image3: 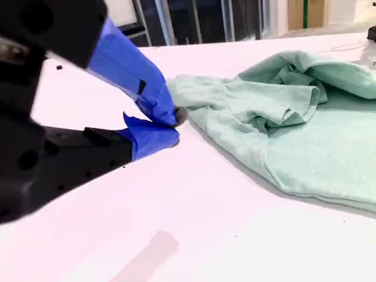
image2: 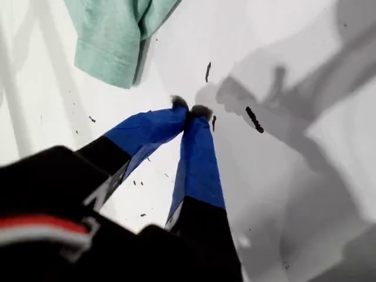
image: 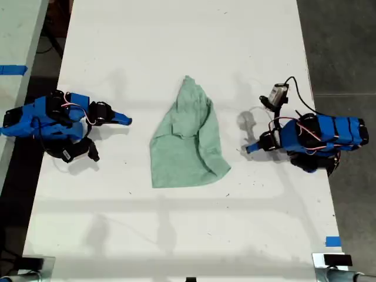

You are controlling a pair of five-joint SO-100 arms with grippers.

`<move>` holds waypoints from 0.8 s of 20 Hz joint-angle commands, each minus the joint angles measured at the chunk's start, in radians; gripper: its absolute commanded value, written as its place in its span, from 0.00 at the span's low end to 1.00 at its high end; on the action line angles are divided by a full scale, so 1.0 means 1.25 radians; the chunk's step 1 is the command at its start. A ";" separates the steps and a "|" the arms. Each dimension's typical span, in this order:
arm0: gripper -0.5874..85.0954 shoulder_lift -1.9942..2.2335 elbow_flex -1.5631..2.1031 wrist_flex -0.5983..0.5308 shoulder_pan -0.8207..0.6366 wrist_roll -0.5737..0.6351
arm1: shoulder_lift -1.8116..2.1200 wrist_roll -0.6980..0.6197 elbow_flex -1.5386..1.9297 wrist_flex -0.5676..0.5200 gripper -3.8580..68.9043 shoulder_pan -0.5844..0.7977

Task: Fold t shirt

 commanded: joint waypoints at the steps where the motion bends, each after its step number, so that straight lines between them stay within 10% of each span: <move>1: 0.00 0.004 0.032 0.002 0.006 0.005 | 0.007 0.009 0.047 0.001 0.08 0.005; 16: 0.00 0.004 0.032 0.002 0.010 0.001 | 0.007 0.005 0.047 0.001 0.08 0.007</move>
